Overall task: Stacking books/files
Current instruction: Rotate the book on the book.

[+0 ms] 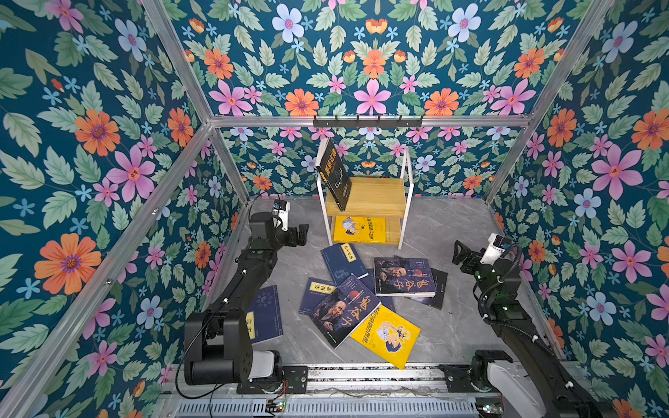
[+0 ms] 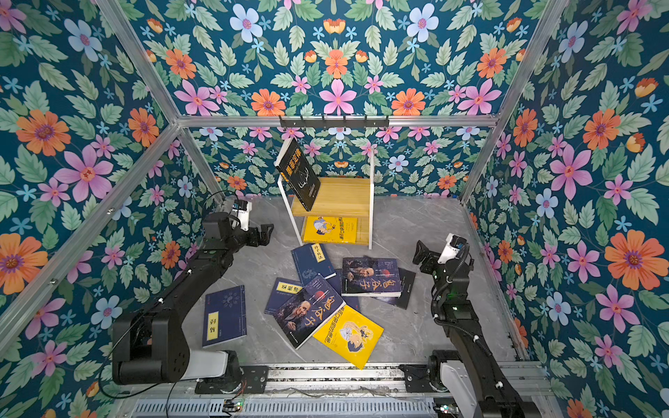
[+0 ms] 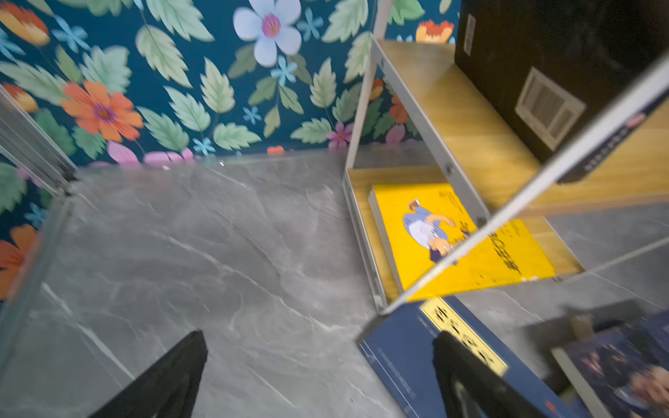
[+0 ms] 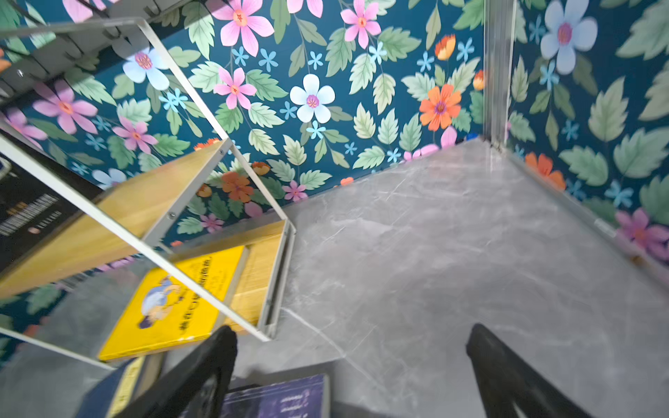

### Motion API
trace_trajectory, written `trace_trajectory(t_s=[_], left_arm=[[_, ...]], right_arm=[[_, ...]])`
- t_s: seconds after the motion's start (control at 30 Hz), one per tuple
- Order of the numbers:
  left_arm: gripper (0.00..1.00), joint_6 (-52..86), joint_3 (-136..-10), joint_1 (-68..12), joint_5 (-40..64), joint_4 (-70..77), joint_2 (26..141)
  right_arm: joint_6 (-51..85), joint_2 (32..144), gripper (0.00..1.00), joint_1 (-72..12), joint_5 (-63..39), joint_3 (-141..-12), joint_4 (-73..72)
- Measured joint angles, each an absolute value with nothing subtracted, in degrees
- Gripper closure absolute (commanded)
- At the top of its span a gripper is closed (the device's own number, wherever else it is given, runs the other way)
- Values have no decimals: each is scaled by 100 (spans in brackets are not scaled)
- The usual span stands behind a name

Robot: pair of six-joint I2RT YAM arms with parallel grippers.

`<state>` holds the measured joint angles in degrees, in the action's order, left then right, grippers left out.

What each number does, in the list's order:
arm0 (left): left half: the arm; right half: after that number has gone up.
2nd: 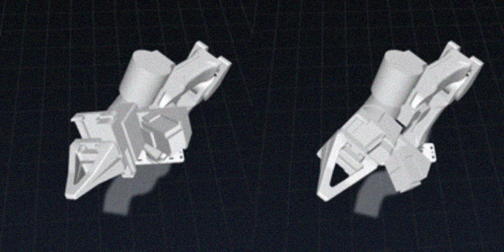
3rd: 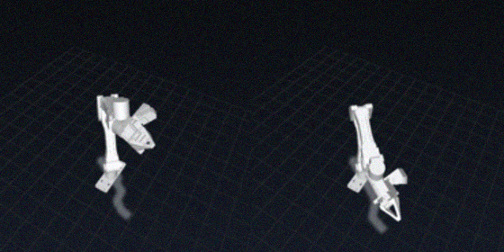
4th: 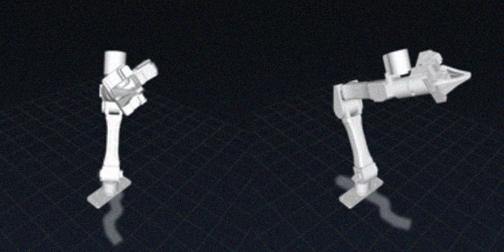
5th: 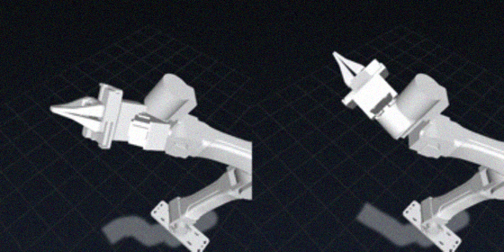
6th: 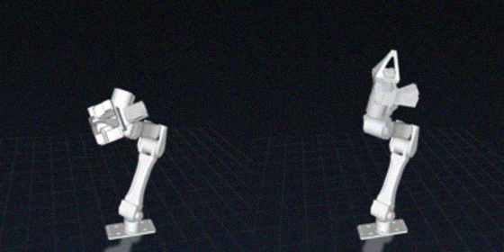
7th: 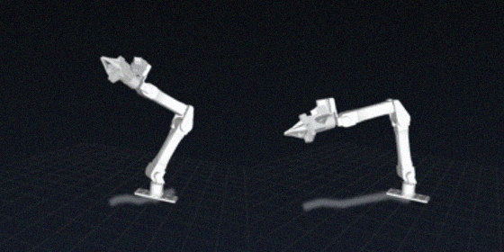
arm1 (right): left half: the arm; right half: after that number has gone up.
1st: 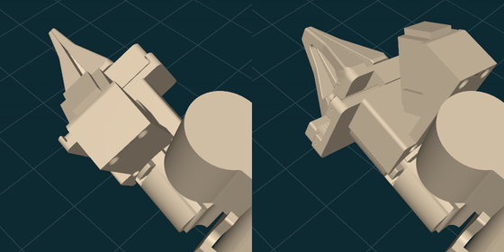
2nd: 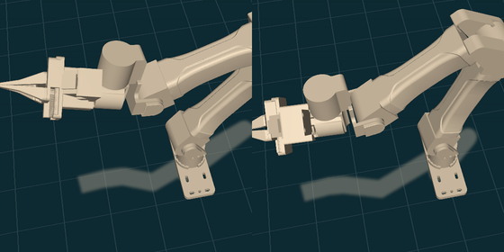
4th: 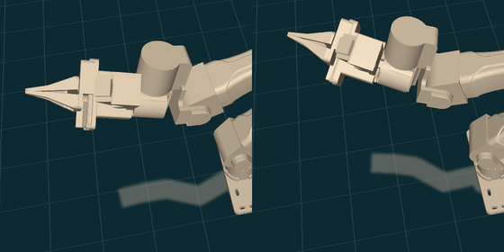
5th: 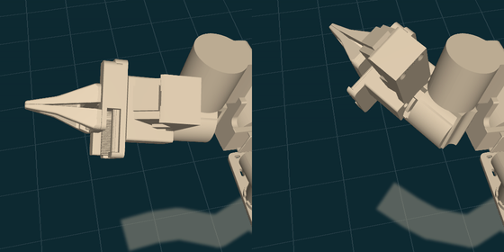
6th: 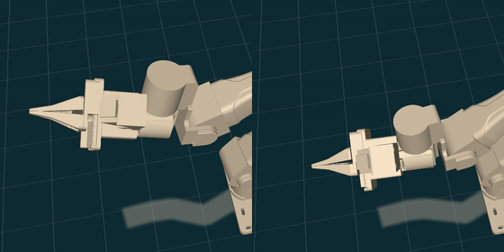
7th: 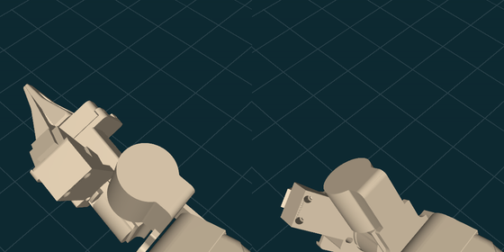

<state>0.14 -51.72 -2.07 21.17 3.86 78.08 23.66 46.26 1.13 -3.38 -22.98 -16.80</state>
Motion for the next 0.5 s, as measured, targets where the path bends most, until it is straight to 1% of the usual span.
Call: trace_trajectory(t_s=[0.17,0.3,0.5], left_arm=[[0,123,-4849,-187,2596,220,7719],[0,183,-4650,-137,2797,226,7723],[0,263,-4528,-78,2985,425,7745]], right_arm=[[3671,4405,2,16,-961,-2351,-718],[4578,4410,4,-362,-1234,-2351,-183],[5911,4453,6,-814,-1549,-2091,-27]])
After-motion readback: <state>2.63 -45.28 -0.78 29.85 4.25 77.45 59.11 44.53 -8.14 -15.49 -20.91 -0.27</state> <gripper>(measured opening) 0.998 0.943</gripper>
